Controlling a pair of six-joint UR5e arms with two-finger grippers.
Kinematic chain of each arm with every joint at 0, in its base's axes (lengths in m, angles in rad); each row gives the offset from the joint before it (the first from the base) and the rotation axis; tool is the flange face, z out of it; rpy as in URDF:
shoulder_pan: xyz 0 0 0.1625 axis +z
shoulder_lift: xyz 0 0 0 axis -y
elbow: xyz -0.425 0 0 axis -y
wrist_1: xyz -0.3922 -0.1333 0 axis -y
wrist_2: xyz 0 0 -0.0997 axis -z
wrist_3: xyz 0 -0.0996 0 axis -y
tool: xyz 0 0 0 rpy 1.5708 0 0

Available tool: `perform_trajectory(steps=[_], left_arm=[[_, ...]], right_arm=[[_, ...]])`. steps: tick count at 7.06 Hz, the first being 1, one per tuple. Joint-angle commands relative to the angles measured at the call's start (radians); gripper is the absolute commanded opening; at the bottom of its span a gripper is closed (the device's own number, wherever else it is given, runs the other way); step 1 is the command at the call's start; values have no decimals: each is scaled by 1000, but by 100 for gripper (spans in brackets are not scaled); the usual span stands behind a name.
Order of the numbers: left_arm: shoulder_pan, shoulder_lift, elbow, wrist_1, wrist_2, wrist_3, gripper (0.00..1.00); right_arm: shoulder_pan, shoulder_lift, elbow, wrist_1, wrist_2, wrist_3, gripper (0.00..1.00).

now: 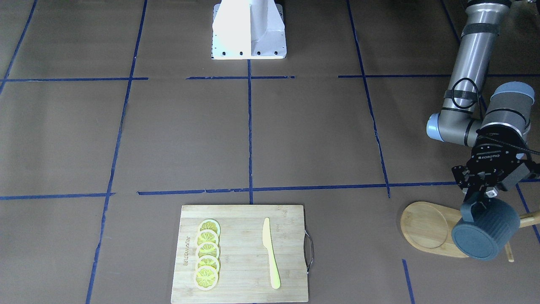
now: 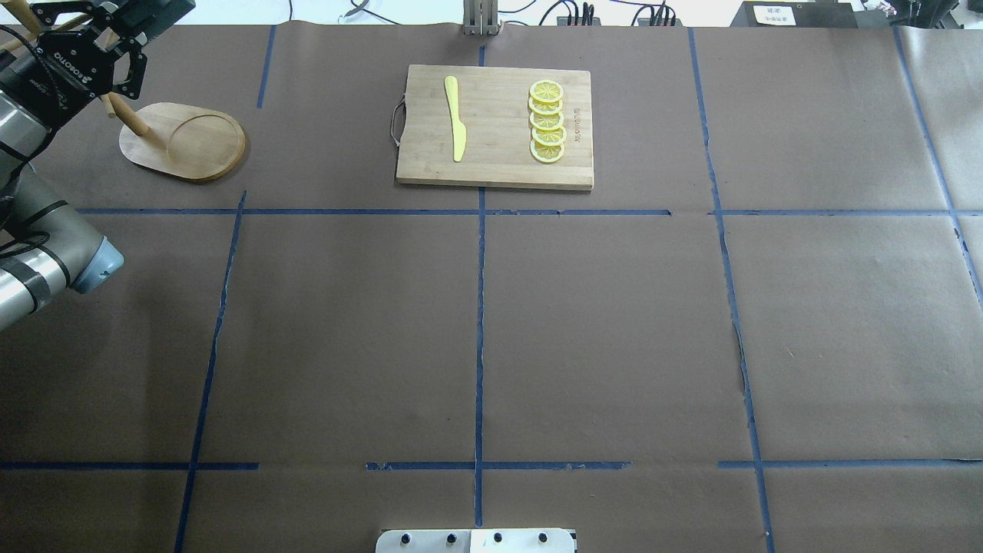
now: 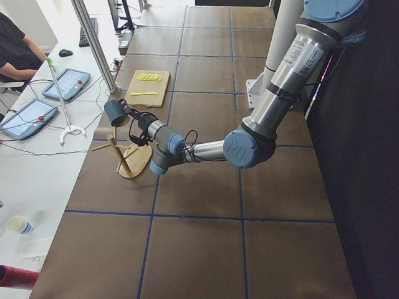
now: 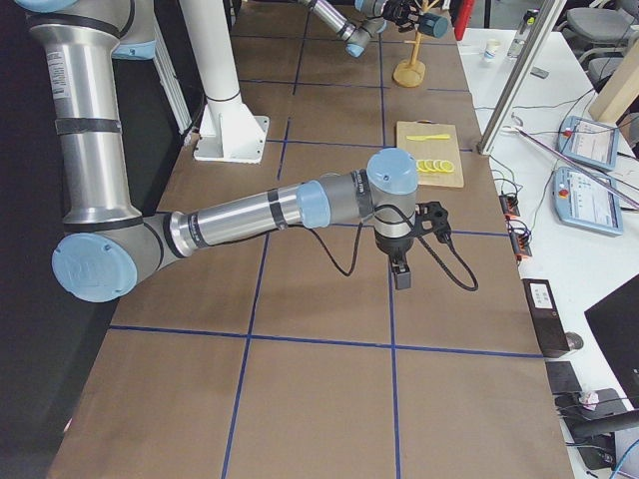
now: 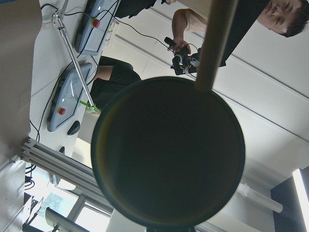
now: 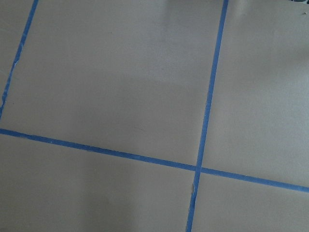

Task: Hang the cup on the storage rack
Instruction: 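Tilt the mug with the left gripper and align its handle with a rack peg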

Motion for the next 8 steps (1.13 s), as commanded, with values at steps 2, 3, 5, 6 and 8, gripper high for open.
perform_trajectory(steps=[2, 3, 5, 6, 8], left_arm=[[-5, 0, 4, 0, 0, 0, 0], [-5, 0, 4, -2, 0, -1, 0], [-6, 2, 4, -2, 0, -1, 0], [-8, 5, 4, -2, -1, -3, 0], [-8, 11, 4, -3, -3, -4, 0]], right_arm=[[0, 0, 1, 0, 0, 0, 100], [0, 0, 1, 0, 0, 0, 100], [0, 0, 1, 0, 0, 0, 100], [0, 0, 1, 0, 0, 0, 100], [0, 0, 1, 0, 0, 0, 100]])
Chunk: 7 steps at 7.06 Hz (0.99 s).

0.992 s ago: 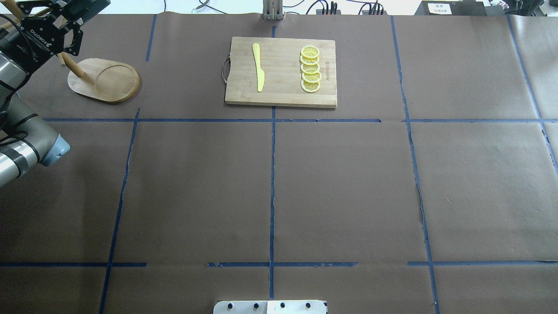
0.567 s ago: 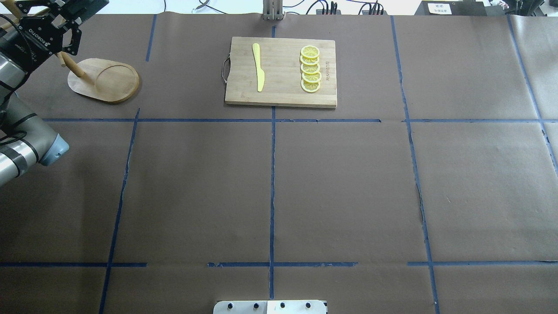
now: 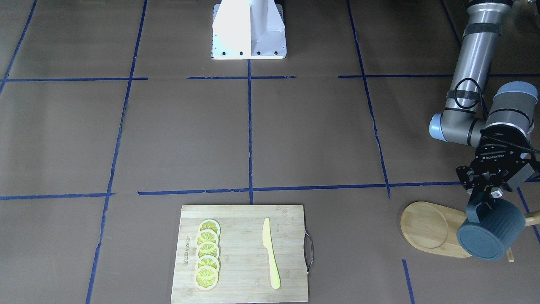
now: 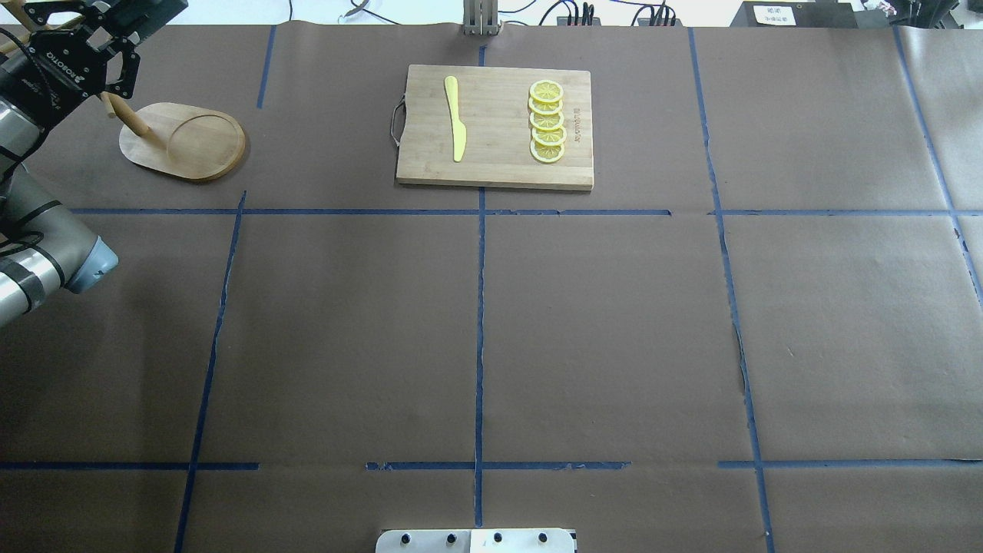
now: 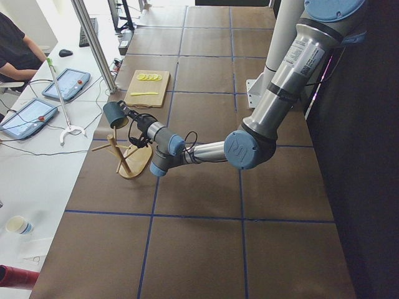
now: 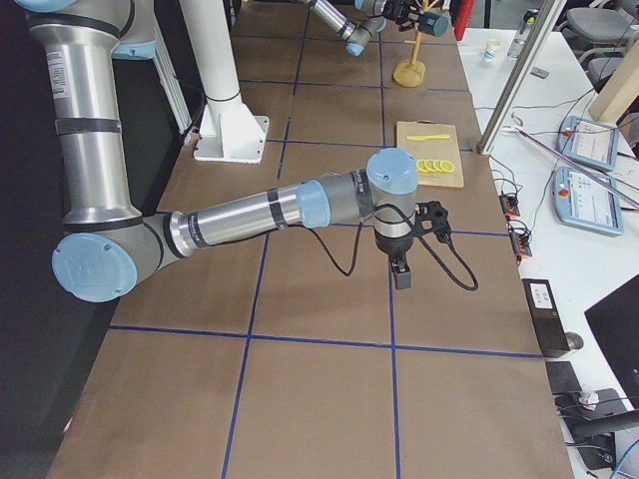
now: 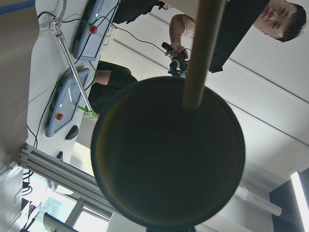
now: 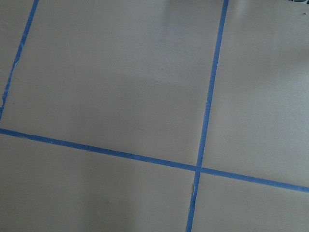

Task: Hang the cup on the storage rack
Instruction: 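Tilt the mug with the left gripper and align its handle with a rack peg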

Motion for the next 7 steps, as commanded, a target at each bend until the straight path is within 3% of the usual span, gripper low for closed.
perform_trajectory(steps=[1, 7], left_arm=[[0, 16, 0, -3, -3, -3, 0], [1, 40, 6, -59, -3, -64, 0]], right_arm=[[0, 1, 0, 0, 0, 0, 100], [0, 0, 0, 0, -2, 0, 100]])
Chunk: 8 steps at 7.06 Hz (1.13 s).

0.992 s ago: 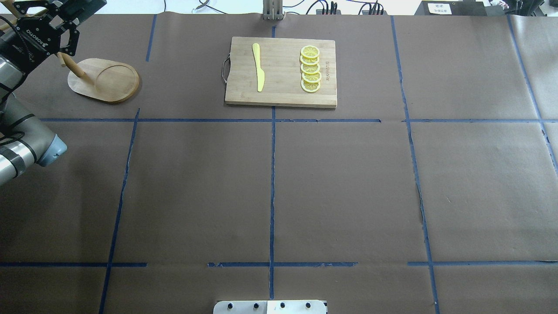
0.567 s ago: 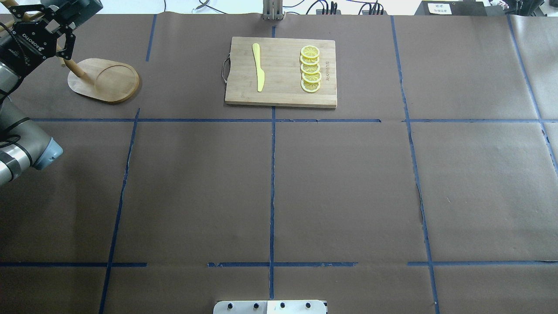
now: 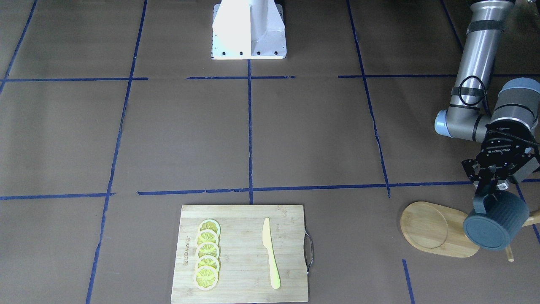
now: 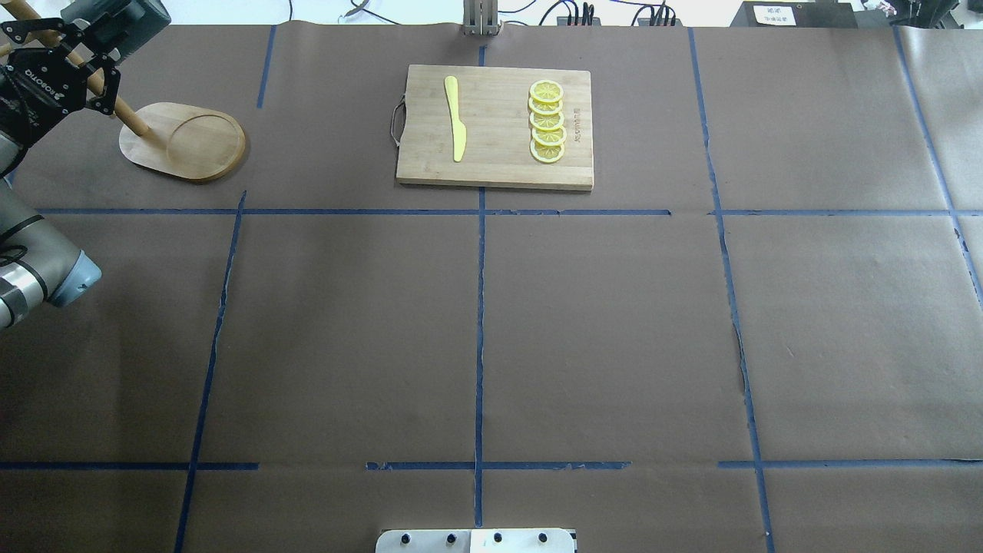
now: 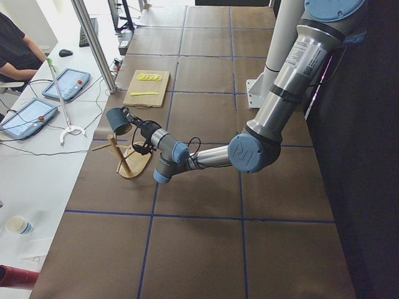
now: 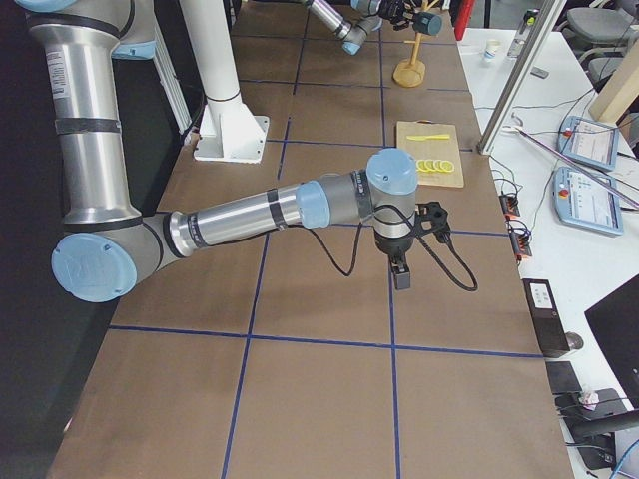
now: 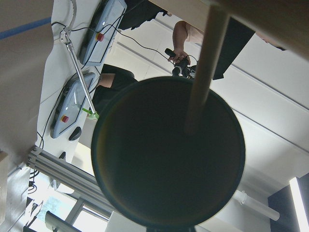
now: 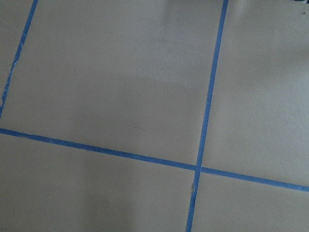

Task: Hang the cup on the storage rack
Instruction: 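Tilt the mug with the left gripper and align its handle with a rack peg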

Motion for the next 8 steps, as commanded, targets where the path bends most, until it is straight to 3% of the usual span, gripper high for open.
perform_trajectory(steps=[1, 8], left_arm=[[2, 1, 10, -44, -1, -32, 0], [-24, 3, 59, -76, 0, -41, 0]], right_arm=[[0, 1, 0, 0, -1, 0, 100], [0, 7, 0, 0, -15, 0, 100]])
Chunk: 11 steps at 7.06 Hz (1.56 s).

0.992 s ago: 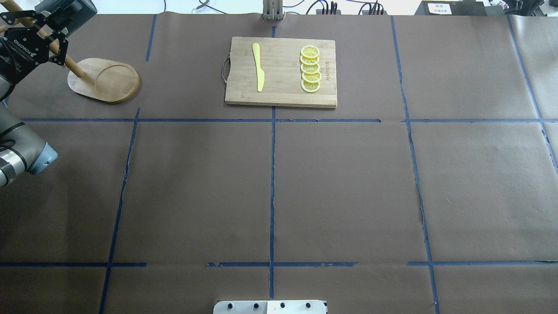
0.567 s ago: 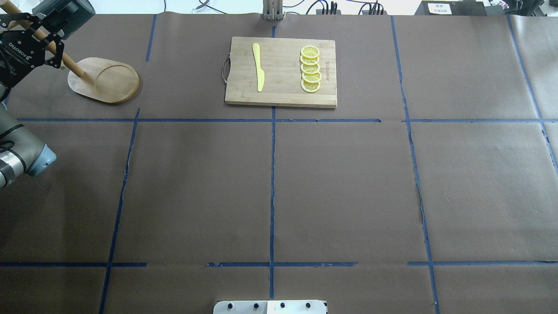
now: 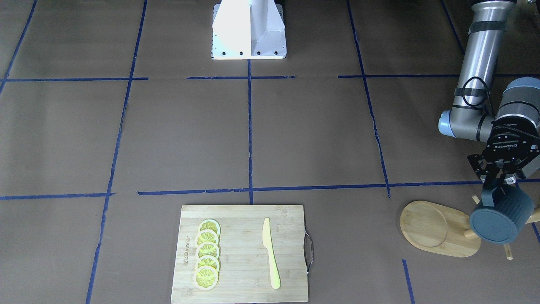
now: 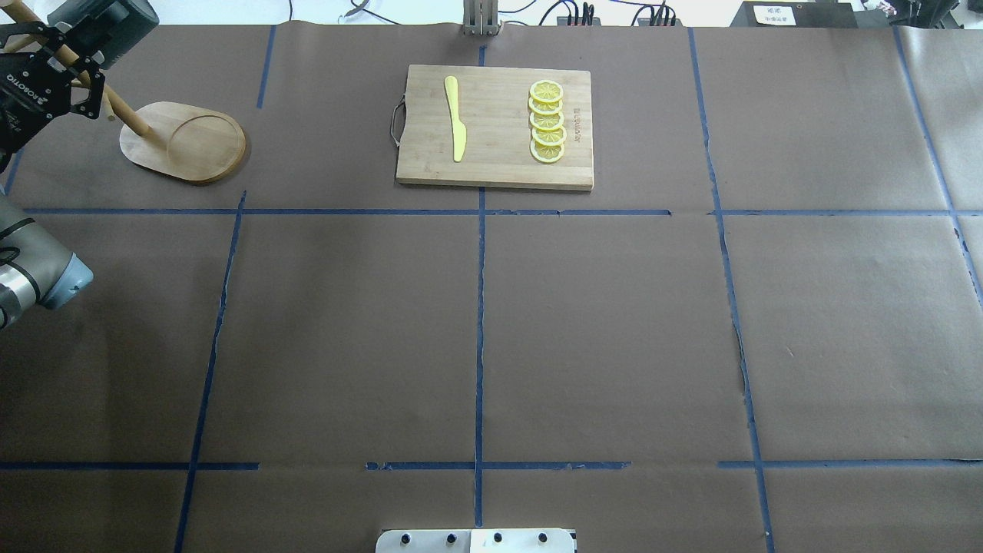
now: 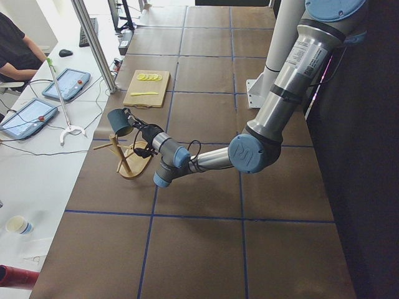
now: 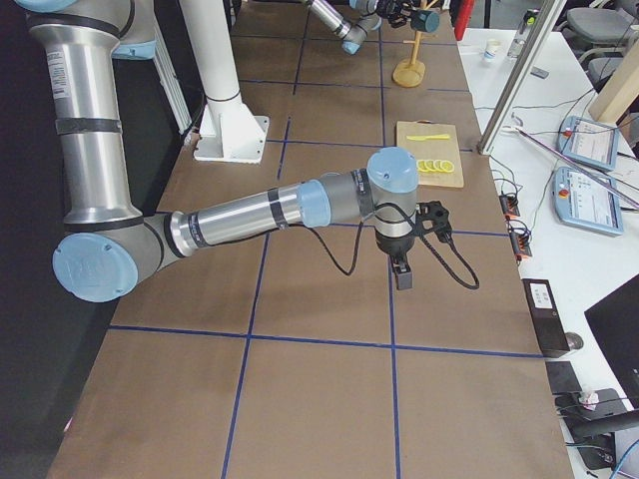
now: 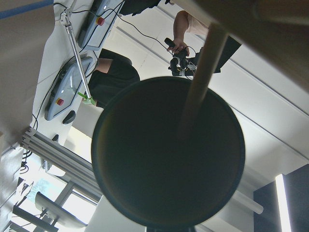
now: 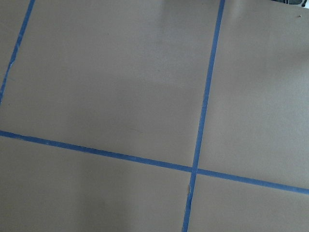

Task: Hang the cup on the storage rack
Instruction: 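Tilt the mug with the left gripper and align its handle with a rack peg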

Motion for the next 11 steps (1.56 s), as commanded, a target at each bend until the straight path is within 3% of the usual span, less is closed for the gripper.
perform_trajectory(steps=[1, 11], left_arm=[[-10, -1, 16, 0, -1, 0, 0], [-27, -10, 46, -3, -6, -9, 0]], right_arm=[[0, 2, 0, 0, 0, 0, 100], [0, 5, 0, 0, 0, 0, 100]])
